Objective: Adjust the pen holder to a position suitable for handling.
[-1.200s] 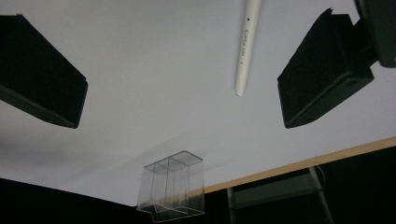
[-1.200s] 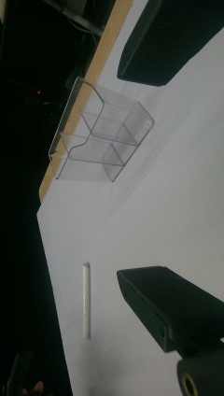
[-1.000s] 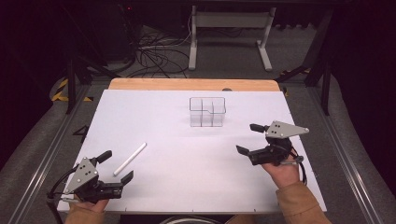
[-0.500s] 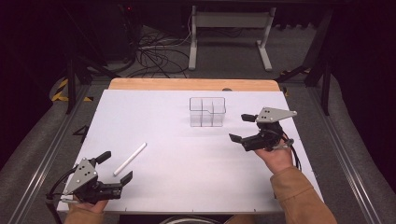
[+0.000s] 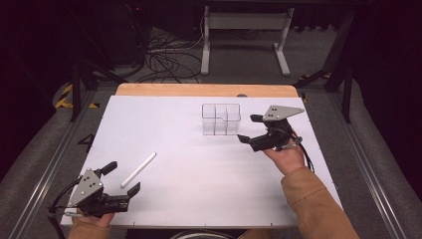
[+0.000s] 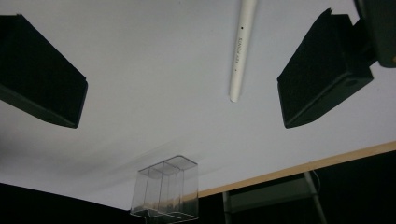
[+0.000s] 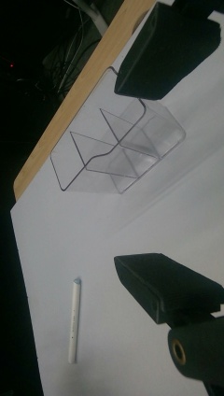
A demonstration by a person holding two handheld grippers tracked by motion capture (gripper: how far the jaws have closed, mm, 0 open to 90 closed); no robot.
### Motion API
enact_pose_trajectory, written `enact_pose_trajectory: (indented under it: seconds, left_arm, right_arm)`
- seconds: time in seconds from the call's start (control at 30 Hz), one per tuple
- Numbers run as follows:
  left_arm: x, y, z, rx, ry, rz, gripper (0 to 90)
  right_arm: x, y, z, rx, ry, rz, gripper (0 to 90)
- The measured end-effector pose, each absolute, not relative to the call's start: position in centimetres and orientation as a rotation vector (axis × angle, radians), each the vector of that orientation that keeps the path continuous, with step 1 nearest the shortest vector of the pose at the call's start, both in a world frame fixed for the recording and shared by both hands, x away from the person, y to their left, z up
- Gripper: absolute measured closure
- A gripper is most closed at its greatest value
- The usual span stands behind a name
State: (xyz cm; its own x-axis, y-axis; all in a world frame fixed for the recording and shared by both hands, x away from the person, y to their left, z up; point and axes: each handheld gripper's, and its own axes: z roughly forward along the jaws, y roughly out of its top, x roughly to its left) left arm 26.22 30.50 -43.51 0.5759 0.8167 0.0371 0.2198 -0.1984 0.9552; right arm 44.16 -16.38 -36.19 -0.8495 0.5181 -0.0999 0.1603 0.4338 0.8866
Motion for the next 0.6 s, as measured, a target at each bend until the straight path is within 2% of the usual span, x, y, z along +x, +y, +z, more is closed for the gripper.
enact_pose_trajectory:
  seconds: [0.1, 0.2, 0.6]
  left_arm:
    - [26.2, 30.4, -43.5, 1.728, 0.860, 0.690, 2.3]
    - [26.2, 30.5, -43.5, 1.728, 0.862, 0.692, 2.3]
    - [26.3, 30.4, -43.5, 1.728, 0.859, 0.684, 2.3]
  right_arm:
    - [44.6, -16.3, -35.9, 0.575, 2.332, 1.385, 16.4]
    - [44.9, -16.2, -36.1, 0.542, 2.346, 1.381, 22.8]
    - [46.4, -15.6, -35.2, 0.512, 2.390, 1.275, 28.7]
